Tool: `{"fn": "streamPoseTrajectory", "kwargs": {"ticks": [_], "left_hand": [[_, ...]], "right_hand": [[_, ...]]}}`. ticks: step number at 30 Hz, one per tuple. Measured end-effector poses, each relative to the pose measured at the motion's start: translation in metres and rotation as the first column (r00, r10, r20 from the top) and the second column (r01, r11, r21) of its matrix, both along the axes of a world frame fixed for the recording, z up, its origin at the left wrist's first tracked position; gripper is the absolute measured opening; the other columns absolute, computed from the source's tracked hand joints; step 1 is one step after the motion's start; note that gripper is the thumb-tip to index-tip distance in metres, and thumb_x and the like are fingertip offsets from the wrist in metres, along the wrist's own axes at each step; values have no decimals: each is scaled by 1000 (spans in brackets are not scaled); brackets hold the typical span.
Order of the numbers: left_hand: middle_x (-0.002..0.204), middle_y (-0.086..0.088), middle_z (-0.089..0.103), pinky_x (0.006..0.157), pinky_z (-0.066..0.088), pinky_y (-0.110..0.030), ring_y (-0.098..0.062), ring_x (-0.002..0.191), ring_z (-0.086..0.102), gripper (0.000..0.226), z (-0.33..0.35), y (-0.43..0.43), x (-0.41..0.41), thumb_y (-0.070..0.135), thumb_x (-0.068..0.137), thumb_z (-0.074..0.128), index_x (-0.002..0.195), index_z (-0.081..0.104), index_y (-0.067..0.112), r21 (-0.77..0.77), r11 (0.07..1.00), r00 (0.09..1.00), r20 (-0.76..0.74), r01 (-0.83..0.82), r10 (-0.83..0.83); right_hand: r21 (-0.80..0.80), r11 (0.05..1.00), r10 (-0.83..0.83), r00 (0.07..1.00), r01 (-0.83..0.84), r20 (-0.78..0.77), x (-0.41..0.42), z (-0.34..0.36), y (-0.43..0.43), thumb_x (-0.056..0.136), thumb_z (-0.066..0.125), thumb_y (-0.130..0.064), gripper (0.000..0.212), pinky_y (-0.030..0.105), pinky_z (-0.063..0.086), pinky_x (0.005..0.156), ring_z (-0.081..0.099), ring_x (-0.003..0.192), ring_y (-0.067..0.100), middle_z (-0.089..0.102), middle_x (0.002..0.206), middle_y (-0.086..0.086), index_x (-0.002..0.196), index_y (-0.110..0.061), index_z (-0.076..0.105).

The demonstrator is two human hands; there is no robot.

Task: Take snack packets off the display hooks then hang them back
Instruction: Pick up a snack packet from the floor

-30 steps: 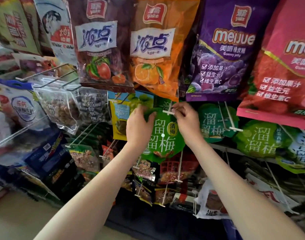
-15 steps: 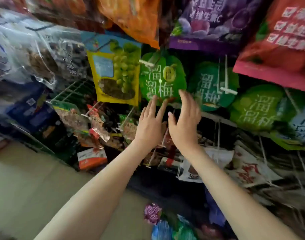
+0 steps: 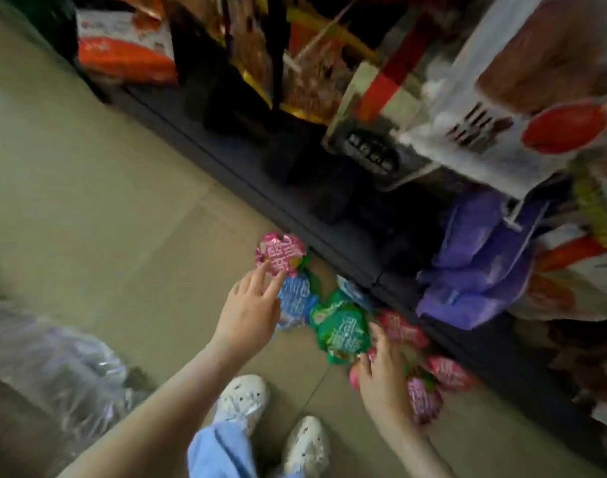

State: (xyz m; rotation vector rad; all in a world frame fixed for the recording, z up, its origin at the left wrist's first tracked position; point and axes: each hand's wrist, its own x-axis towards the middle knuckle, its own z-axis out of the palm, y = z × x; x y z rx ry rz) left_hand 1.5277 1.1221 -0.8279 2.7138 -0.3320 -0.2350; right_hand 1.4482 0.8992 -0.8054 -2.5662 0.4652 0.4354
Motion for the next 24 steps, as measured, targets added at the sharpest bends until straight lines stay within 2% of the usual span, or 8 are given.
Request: {"fn": "streamPoseTrajectory", "kwargs": {"ticks": [3, 7, 10, 12, 14, 17, 21, 24], "left_hand": [[118, -24, 59, 72, 54, -40, -38, 94, 63, 52, -96, 2, -41, 25, 72, 52, 123, 54, 17, 67, 997, 995, -84, 50, -45], [122, -30, 55, 77, 52, -50, -45, 100, 61, 56, -208, -5, -72, 19, 75, 63, 130, 54, 19, 80, 996, 976, -215, 50, -32], [139, -31, 38, 96, 41, -52, -48, 121, 44, 65, -263, -18, -70, 24, 84, 66, 143, 38, 22, 23, 999, 945, -324, -25, 31], [145, -23, 27, 107, 31, -43, -38, 130, 33, 73, -287, -28, -56, 35, 88, 60, 149, 19, 28, -53, 974, 883, -435, -221, 177], [135, -18, 31, 105, 32, -36, -33, 123, 37, 78, -302, -39, -42, 40, 85, 61, 149, 16, 32, -119, 909, 821, -489, -399, 296], [119, -10, 38, 98, 42, -33, -29, 109, 48, 84, -307, -45, -33, 37, 82, 67, 147, 15, 40, -178, 834, 741, -580, -522, 339], [138, 0, 49, 84, 40, -21, -27, 113, 56, 85, -291, -53, -47, 21, 83, 68, 148, 15, 33, -215, 845, 737, -619, -489, 270], [134, -2, 54, 85, 46, -29, -30, 111, 58, 78, -262, -49, -60, 18, 82, 68, 145, 24, 33, -187, 849, 726, -626, -495, 285]], "right_hand": [[-19, 998, -64, 984, 62, -168, -33, -100, -11, 76, 67, 5, 58, 32, 34, 90, 56, 107, 41, 58, 117, 27, 130, 3, 46], [-56, 995, -91, 966, 80, -244, -45, -215, -18, 77, 72, -17, 82, 41, 36, 103, 40, 126, 37, 41, 138, 22, 144, -8, 26], [-149, 983, -140, 957, 105, -252, -38, -276, -29, 70, 79, -32, 105, 48, 24, 112, 22, 137, 39, 22, 149, 23, 149, -17, 11], [-174, 974, -193, 939, 147, -285, -30, -304, -37, 68, 79, -42, 115, 47, 12, 115, 6, 142, 36, 4, 155, 19, 149, -23, -1], [-150, 971, -224, 928, 187, -298, -27, -323, -41, 66, 79, -46, 121, 46, 7, 115, -3, 143, 33, -8, 156, 15, 148, -28, -8], [-96, 979, -201, 931, 180, -304, -32, -330, -37, 67, 78, -46, 121, 47, 4, 115, -7, 143, 31, -14, 156, 11, 147, -32, -12], [-66, 995, -90, 935, 71, -343, -41, -311, -26, 70, 76, -47, 120, 51, 5, 114, -12, 143, 27, -17, 156, 6, 145, -33, -16], [-16, 1000, -17, 956, 13, -293, -38, -280, -8, 74, 73, -47, 115, 49, 7, 115, -9, 144, 26, -14, 157, 5, 145, -34, -16]]}}
